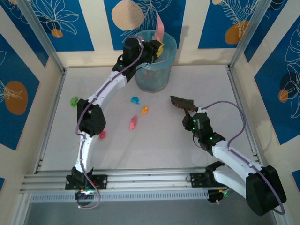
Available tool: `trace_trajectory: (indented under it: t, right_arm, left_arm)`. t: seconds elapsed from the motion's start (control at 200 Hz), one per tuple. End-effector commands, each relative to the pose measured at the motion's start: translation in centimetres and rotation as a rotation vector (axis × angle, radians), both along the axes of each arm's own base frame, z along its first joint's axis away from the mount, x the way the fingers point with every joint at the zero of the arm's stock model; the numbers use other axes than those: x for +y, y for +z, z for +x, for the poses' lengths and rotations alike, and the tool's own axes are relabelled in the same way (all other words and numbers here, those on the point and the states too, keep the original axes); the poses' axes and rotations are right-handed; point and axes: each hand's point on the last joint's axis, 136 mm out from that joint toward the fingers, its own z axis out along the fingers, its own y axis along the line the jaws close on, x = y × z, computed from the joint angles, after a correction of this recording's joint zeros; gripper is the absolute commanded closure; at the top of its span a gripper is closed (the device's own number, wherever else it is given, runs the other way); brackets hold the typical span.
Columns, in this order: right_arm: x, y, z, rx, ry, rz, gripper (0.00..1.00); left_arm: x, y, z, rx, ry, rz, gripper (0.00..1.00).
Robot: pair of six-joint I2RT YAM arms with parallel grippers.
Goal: Sweep away the paper scraps from the table
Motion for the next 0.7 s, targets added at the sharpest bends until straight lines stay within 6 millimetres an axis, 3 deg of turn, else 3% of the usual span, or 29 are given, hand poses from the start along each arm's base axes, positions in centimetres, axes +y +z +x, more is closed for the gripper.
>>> trace_trajectory:
  t: [0.0, 0.305, 0.505, 0.69]
  right_arm:
    - [0.5, 2.4, 1.0, -0.074, 0.007, 0.014, 1.0]
    - [0.2, 2.5, 1.0, -0.073, -0.008, 0.001, 1.0]
    - [-0.2, 2.5, 0.9, -0.07, -0.023, -0.016, 1.0]
    - [-0.9, 2.8, 0.6, -0.088, -0.044, -0.03, 1.0]
  left_arm:
    - [0.0, 4.4, -0.9, -0.088, 0.02, -0.103, 1.0]
    - [-1.3, 6.0, -3.0, -0.138, -0.034, -0.085, 1.0]
    - [-2.9, 8.3, -7.9, -0.242, -0.141, -0.006, 1.0]
    - [-3.2, 7.3, -12.5, -0.303, -0.22, 0.108, 1.0]
